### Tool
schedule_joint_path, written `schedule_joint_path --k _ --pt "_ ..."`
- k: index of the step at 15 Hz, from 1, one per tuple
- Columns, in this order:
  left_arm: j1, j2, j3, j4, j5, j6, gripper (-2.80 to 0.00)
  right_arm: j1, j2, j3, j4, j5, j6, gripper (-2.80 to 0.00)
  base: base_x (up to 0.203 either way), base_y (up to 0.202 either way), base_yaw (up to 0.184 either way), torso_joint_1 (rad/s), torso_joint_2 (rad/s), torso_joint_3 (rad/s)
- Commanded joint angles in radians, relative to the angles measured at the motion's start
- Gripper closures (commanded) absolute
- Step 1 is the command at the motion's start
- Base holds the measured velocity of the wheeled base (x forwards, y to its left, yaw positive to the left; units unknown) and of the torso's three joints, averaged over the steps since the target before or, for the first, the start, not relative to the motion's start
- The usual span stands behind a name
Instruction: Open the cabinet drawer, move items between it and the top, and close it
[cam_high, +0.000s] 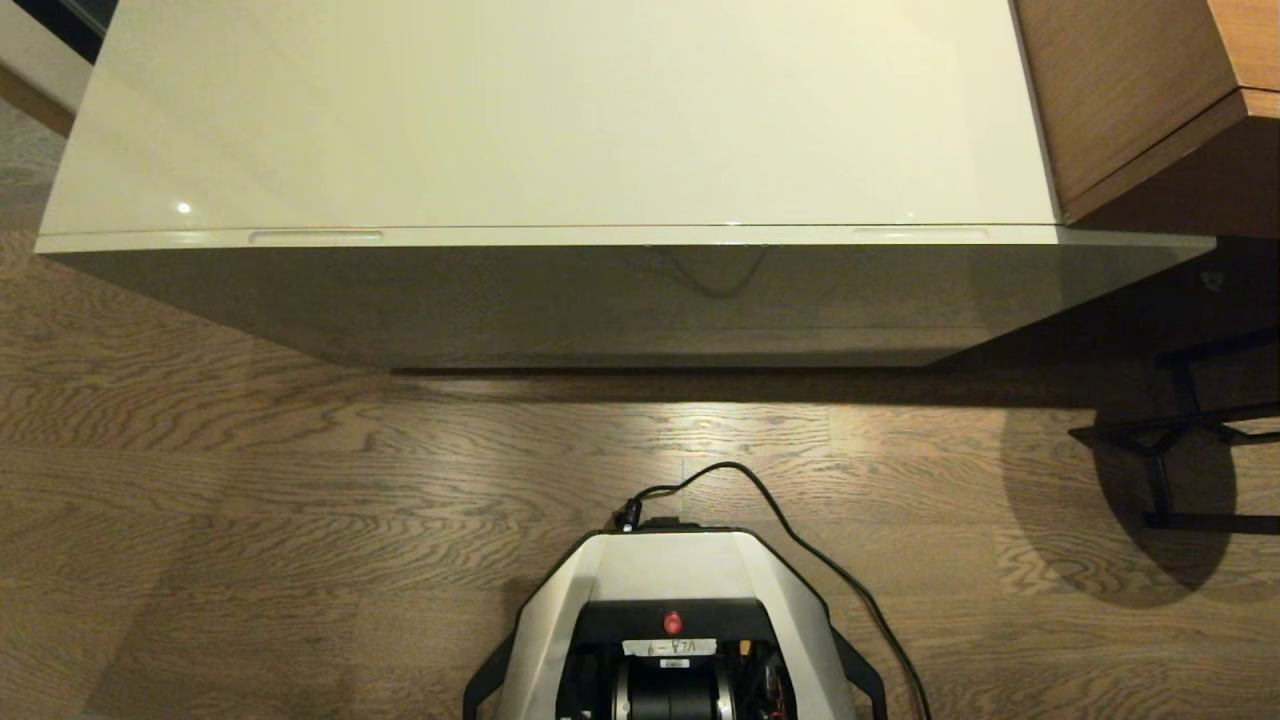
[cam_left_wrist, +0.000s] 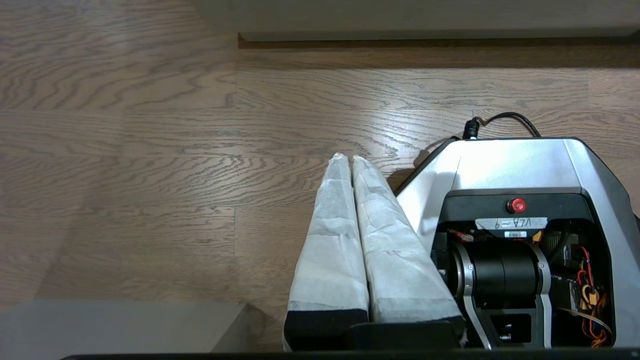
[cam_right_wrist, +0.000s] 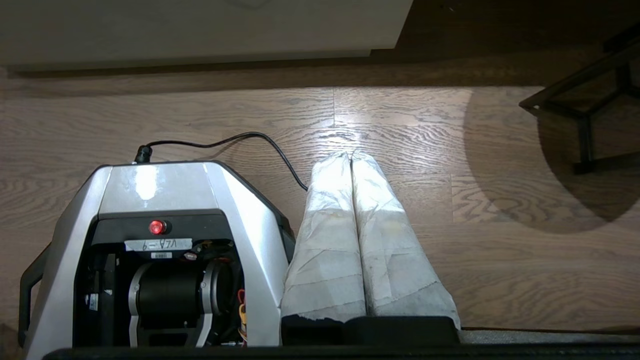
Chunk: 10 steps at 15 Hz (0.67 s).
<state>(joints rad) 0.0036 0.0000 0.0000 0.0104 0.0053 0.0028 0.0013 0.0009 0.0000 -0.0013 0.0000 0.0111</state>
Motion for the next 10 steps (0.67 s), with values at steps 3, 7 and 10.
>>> schedule_joint_path --k 3,7,10 --pt "0.0 0.002 0.0 0.0 0.001 -0.001 0.0 -0.001 0.001 0.002 0.0 0.0 0.001 0.0 0.0 0.0 0.0 0.0 0.0 0.0" --pt "-0.001 0.002 0.0 0.0 0.001 -0.001 0.0 -0.001 0.001 0.002 0.0 0.0 0.001 0.0 0.0 0.0 0.0 0.0 0.0 0.0" --pt "-0.001 0.002 0.0 0.0 0.001 -0.001 0.0 -0.001 0.001 0.002 0.0 0.0 0.001 0.0 0.0 0.0 0.0 0.0 0.0 0.0"
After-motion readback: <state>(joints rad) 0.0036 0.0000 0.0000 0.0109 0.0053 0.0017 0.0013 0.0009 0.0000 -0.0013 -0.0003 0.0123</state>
